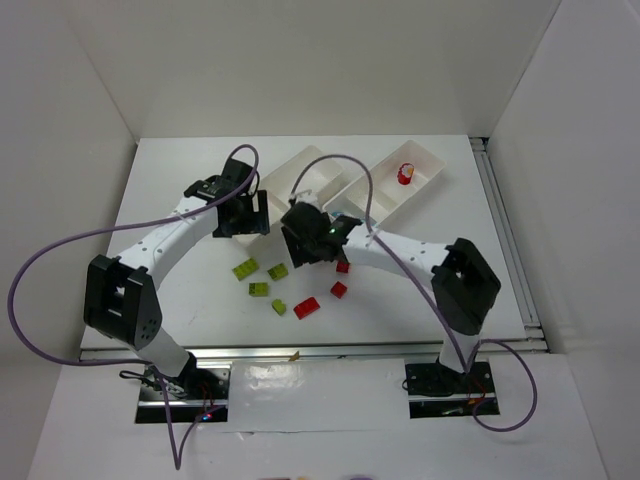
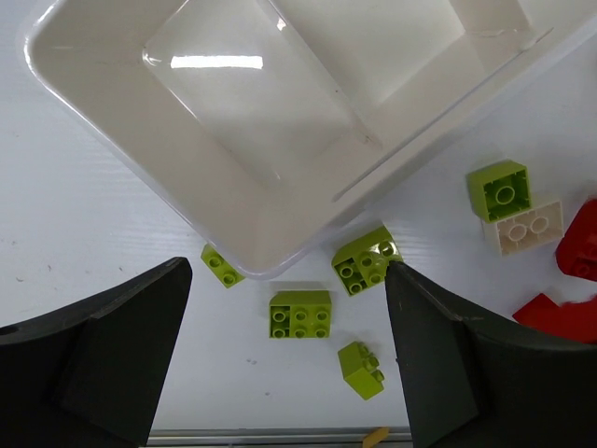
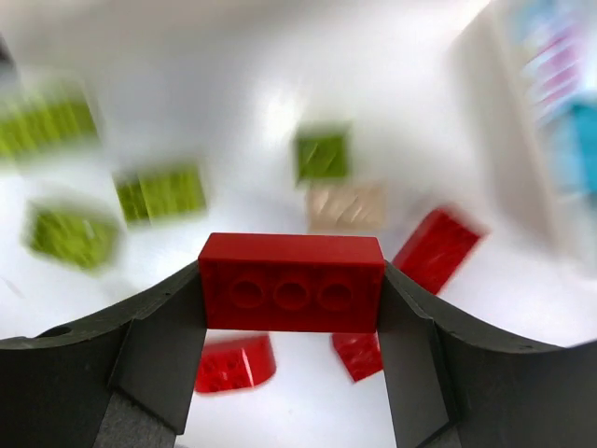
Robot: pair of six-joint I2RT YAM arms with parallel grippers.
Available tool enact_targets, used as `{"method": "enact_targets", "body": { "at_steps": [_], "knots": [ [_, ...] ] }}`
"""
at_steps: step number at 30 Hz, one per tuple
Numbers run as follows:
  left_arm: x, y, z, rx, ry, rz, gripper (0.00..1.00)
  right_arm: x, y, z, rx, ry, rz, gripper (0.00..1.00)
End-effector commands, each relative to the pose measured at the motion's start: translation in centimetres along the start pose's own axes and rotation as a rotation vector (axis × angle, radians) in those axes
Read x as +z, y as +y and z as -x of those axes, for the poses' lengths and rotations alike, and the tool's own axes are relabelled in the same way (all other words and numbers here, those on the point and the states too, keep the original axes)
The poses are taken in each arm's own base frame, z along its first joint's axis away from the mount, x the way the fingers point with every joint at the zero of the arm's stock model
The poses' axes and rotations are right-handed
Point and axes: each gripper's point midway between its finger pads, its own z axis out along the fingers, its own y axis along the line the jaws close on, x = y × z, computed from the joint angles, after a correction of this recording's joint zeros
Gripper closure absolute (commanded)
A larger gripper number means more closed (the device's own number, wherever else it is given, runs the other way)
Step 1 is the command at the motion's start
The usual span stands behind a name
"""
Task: Sort the legos into containers by color
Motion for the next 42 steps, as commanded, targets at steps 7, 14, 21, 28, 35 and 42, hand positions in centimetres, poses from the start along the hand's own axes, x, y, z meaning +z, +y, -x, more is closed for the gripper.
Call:
{"method": "enact_targets", "body": {
  "at_steps": [7, 14, 21, 28, 35, 42],
  "knots": [
    [-1.6, -0.1, -1.1, -0.021, 0.002, -0.039, 0.04, -4.3, -15.4, 12.9, 0.381, -0.271, -0.226, 0.38],
    [-3.3, 0.8, -2.9, -0.022, 0.005, -0.043, 0.06, -2.2, -26.4, 16.7, 0.521, -0.338, -0.347, 0.38],
    [-3.4, 1.3, -4.0, -0.027, 0.029, -0.032, 0.06, 2.6, -33.4, 17.6, 0.563, -0.309, -0.453, 0.3],
    [-3.0, 2.0, -3.8, -0.023, 0.026, 0.02, 0.06, 0.2, -33.2, 19.7, 0.524, -0.368, -0.483, 0.06],
    [-3.0, 2.4, -3.0, -0.015, 0.0, 0.049, 0.06, -4.3, -21.6, 13.4, 0.336, -0.299, -0.278, 0.16],
    [-3.4, 2.1, -1.1, -0.011, -0.035, 0.059, 0.05, -4.7, -9.4, -1.5, 0.229, 0.045, -0.091, 0.06]
  ]
}}
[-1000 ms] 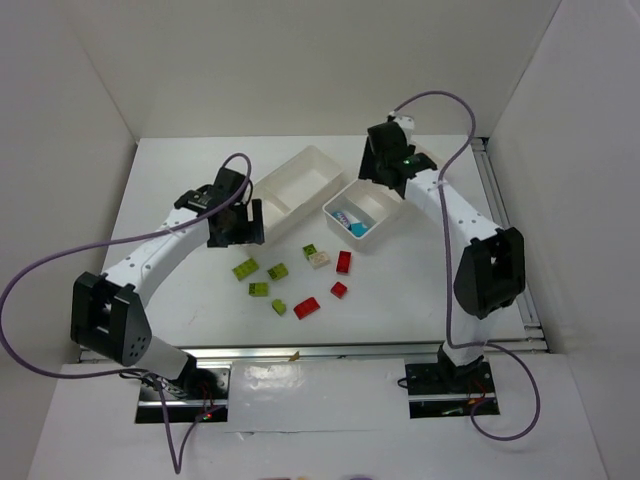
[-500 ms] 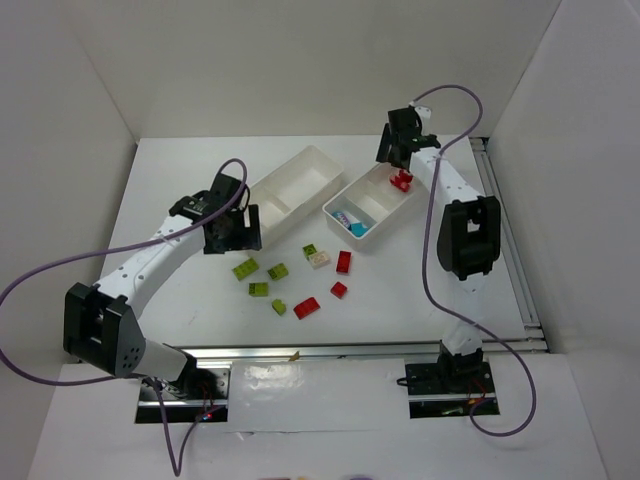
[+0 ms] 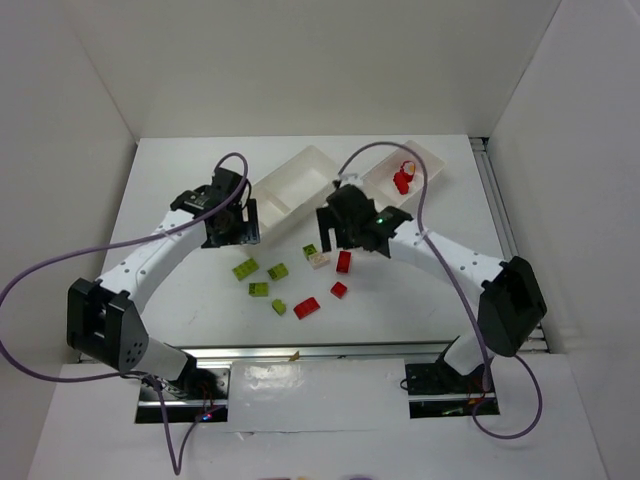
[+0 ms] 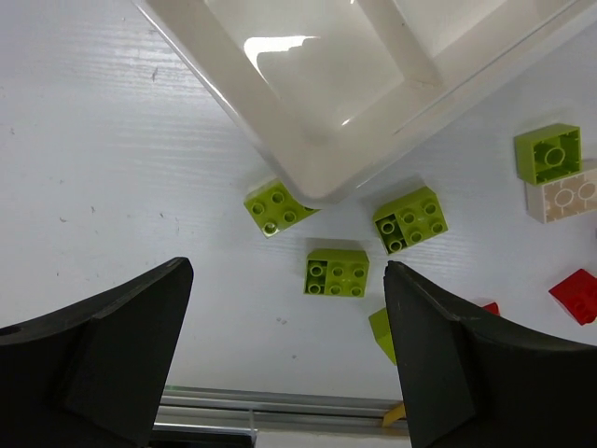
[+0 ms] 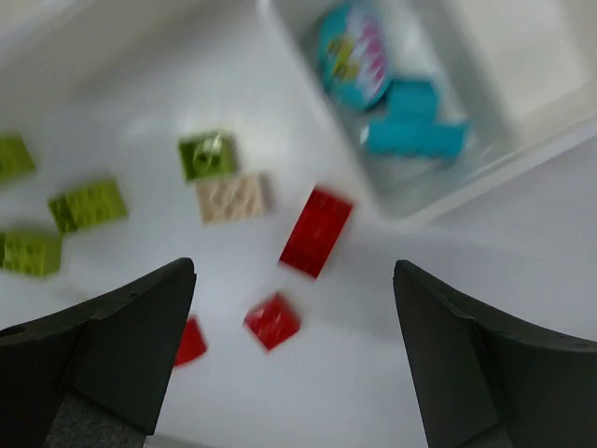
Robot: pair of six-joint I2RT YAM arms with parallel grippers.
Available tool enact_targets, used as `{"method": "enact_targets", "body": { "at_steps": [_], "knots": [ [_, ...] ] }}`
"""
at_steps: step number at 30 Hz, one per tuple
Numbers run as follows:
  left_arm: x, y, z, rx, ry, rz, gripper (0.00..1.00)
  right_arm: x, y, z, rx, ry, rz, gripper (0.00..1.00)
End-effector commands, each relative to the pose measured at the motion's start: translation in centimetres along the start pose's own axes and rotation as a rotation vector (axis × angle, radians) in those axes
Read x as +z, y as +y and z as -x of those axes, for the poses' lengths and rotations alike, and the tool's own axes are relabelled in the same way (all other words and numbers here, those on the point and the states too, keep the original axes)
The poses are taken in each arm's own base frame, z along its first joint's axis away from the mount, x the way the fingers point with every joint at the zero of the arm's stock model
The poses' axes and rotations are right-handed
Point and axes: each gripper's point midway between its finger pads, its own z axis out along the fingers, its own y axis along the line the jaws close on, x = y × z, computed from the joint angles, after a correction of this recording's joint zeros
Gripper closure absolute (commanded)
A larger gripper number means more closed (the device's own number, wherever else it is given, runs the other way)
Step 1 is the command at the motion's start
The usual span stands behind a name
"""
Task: Sort the legos into containers by color
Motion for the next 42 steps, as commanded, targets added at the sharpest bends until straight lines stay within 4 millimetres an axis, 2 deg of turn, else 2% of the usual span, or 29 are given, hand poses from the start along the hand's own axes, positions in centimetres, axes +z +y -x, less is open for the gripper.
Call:
{"method": "enact_targets", "body": {
  "at_steps": [1, 2, 5, 8, 9, 10, 14, 18, 23, 24, 25, 27, 28, 29, 30, 31, 32, 33, 34, 35, 37, 38, 40, 41, 42],
  "knots": [
    [-0.6, -0.4, 1.5, 0.001, -0.035, 0.003, 0.05, -1.0, 0.5, -7.5, 0.028, 0.208, -0.013, 0.06],
    [-0.6, -0.6, 1.3, 0.001, -0.028, -0.01, 0.05, -1.0, 2.0, -8.7, 0.038, 0.221, 0.044, 0.06],
    [-0.2, -0.9, 1.3, 0.004, -0.013, -0.013, 0.05, -0.5, 3.5, -9.3, 0.107, 0.227, 0.094, 0.08],
    [-0.4, -1.0, 1.6, 0.002, -0.021, -0.017, 0.05, 1.3, 2.8, -10.1, 0.122, 0.225, 0.029, 0.14],
    [-0.4, -0.8, 1.7, 0.002, -0.025, -0.009, 0.05, 2.1, 2.9, -9.2, 0.155, 0.191, 0.028, 0.16],
    [-0.4, -0.8, 1.7, 0.002, -0.025, -0.009, 0.05, 2.7, 2.9, -9.7, 0.155, 0.192, 0.027, 0.17],
    [-0.6, -0.6, 1.7, 0.002, -0.029, -0.001, 0.05, 6.2, 2.2, -10.1, 0.165, 0.188, -0.033, 0.19],
    [-0.6, -0.6, 1.7, 0.002, -0.029, -0.001, 0.05, 8.1, 1.3, -9.9, 0.148, 0.162, -0.092, 0.22],
    [-0.6, -0.4, 1.7, 0.002, -0.034, 0.007, 0.05, 8.8, 1.0, -9.6, 0.115, 0.152, -0.12, 0.35],
    [-0.6, -0.4, 1.7, 0.002, -0.034, 0.007, 0.05, 8.9, 1.2, -9.3, 0.12, 0.141, -0.114, 0.4],
    [-0.8, -0.5, 2.0, -0.001, -0.041, 0.003, 0.05, 8.9, 1.3, -9.4, 0.121, 0.146, -0.106, 0.52],
    [-0.5, -0.6, 1.9, 0.002, -0.032, 0.008, 0.05, 8.6, 1.5, -9.1, 0.113, 0.144, -0.09, 0.66],
    [-0.2, -0.6, 1.8, 0.004, -0.023, 0.013, 0.05, 7.6, 2.4, -8.1, 0.106, 0.125, -0.057, 0.71],
    [-0.2, -0.6, 1.8, 0.004, -0.023, 0.013, 0.05, 6.7, 3.2, -8.1, 0.095, 0.124, -0.03, 0.74],
    [-0.3, -0.7, 2.6, 0.001, -0.04, 0.019, 0.05, 5.8, 4.2, -7.3, 0.086, 0.104, 0.008, 0.74],
    [-0.4, -0.5, 2.6, -0.004, -0.031, 0.036, 0.04, 4.2, 5.1, -5.9, 0.092, 0.063, 0.046, 0.74],
    [-0.5, -0.3, 2.3, 0.002, -0.011, 0.047, 0.04, 3.0, 6.1, -5.7, 0.067, 0.055, 0.073, 0.74],
    [-1.1, -0.4, 3.1, -0.013, -0.033, 0.051, 0.03, 2.2, 6.4, -5.3, 0.063, 0.05, 0.084, 0.74],
    [-1.0, -0.5, 3.4, -0.014, -0.033, 0.051, 0.03, 1.2, 6.7, -4.0, 0.074, 0.026, 0.099, 0.74],
    [-1.0, -0.5, 3.4, -0.014, -0.033, 0.051, 0.03, 0.4, 6.6, -4.0, 0.062, 0.031, 0.093, 0.74],
    [-1.0, -0.6, 3.4, -0.027, -0.034, 0.05, 0.03, -0.6, 6.2, -2.6, 0.081, -0.004, 0.079, 0.74],
    [-1.0, -0.6, 3.4, -0.027, -0.034, 0.05, 0.03, -1.5, 5.3, -1.0, 0.084, -0.058, 0.037, 0.74],
    [-1.1, 0.4, 2.8, -0.073, -0.019, 0.106, 0.03, -1.9, 3.4, 1.1, 0.089, -0.117, -0.035, 0.74],
    [-0.9, 0.5, 2.4, -0.078, 0.001, 0.119, 0.03, -2.4, 2.2, 3.0, 0.111, -0.17, -0.073, 0.74],
    [-0.5, 0.6, 2.0, -0.081, 0.018, 0.129, 0.03, -2.0, -0.1, 4.5, 0.148, -0.185, -0.117, 0.74]
  ]
}}
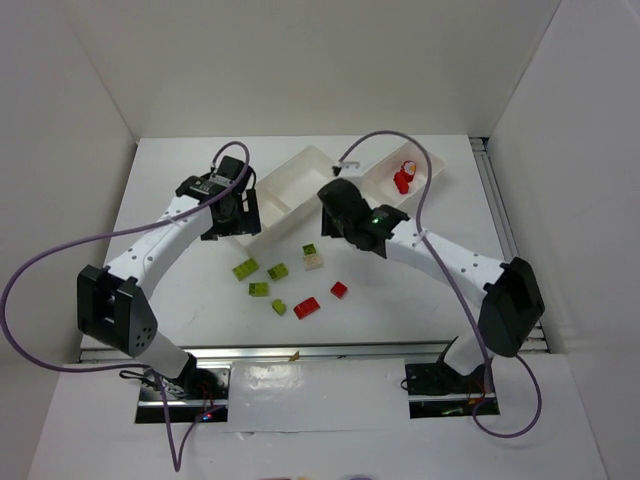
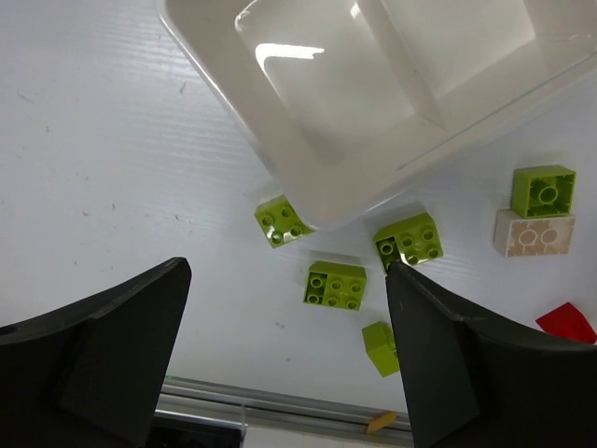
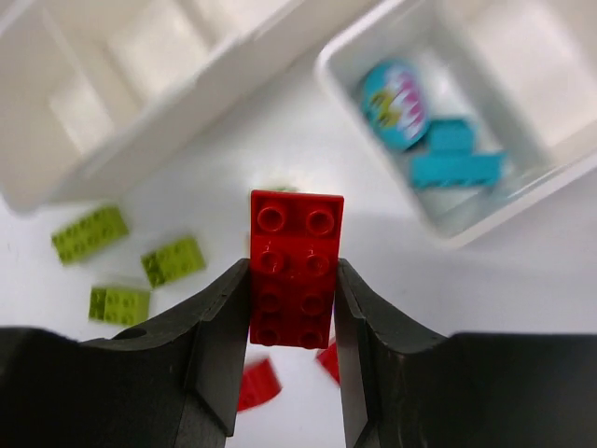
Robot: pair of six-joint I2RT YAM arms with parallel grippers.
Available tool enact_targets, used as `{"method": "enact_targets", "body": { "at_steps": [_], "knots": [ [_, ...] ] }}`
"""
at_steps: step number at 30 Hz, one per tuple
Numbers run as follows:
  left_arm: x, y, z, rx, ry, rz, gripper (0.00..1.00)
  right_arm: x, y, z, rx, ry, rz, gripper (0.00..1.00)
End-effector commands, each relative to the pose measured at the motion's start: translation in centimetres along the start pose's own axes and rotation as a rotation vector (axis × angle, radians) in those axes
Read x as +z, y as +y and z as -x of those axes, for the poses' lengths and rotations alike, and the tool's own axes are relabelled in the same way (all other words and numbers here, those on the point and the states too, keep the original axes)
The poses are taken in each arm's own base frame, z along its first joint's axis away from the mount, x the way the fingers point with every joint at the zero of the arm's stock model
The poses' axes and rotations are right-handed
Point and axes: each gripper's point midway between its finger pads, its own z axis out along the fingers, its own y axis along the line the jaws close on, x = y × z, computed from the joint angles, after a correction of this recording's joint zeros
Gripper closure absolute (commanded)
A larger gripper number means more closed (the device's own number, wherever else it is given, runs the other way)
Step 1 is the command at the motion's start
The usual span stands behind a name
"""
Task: Sort the legos into containers by color
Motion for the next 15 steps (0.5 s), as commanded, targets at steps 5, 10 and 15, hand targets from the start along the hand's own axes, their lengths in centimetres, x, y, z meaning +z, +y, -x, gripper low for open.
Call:
{"method": "enact_targets", "body": {
  "at_steps": [5, 10, 15],
  "knots": [
    [-0.4, -0.7, -2.1, -0.019, 0.078, -0.051, 0.03, 2.3, -11.7, 10.5, 0.12, -0.171, -0.276, 0.71],
    [-0.9, -2.2, -3.5, 0.047, 0.084, -0.171, 0.01, 6.2, -17.9, 13.9, 0.187, -0.209, -0.366, 0.69],
    [-1.3, -4.0, -7.1, 0.114, 0.174, -0.284, 0.01, 10.4, -20.8, 17.3, 0.243, -0.251, -0.393, 0.68]
  ]
}}
